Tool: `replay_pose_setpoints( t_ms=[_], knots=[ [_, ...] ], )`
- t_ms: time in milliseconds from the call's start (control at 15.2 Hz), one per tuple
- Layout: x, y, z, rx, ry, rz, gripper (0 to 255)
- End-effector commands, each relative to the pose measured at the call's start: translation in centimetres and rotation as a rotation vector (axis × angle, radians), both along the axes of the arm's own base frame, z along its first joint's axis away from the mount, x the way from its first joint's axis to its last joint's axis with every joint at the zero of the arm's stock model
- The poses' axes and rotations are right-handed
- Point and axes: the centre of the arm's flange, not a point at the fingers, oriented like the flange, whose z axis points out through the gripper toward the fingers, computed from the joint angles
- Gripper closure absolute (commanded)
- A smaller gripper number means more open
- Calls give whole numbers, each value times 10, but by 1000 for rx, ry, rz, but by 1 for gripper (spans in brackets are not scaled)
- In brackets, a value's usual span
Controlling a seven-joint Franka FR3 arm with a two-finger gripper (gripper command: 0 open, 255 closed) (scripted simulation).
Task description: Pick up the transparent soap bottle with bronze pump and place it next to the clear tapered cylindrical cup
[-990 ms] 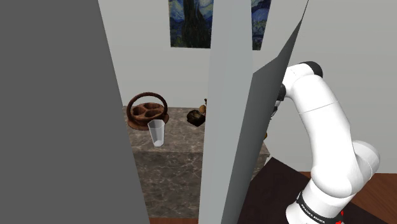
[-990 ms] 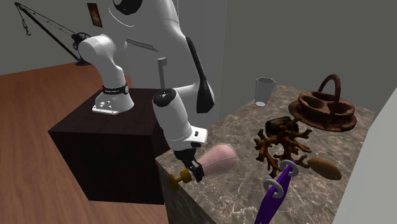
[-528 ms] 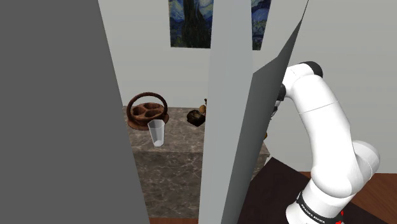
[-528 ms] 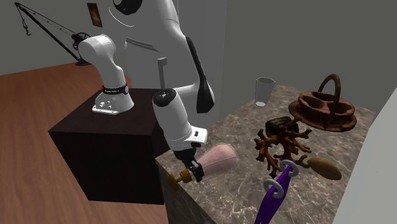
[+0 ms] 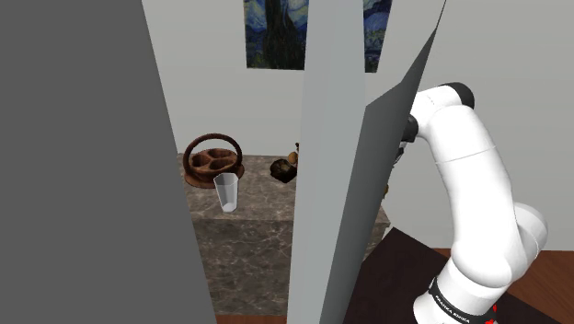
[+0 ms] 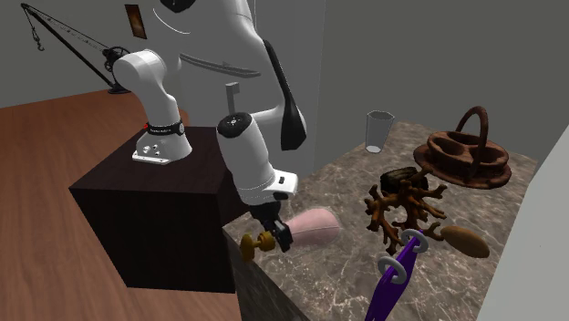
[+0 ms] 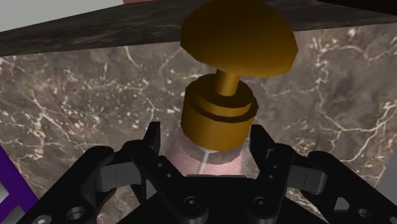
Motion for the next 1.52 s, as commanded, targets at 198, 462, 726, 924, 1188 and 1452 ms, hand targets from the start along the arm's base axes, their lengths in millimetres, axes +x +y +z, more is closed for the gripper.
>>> replay_pose_setpoints(
  t_ms=[198, 462, 726, 924, 1188, 1452],
  knots=[
    [0, -1, 28, 0, 0, 0, 255],
    [0, -1, 49, 0, 0, 0, 255],
    [0, -1, 70, 0, 0, 0, 255],
    [0, -1, 86, 0, 0, 0, 255],
    [0, -1, 107, 0, 0, 0, 255],
    [0, -1, 128, 0, 0, 0, 255]
  ],
)
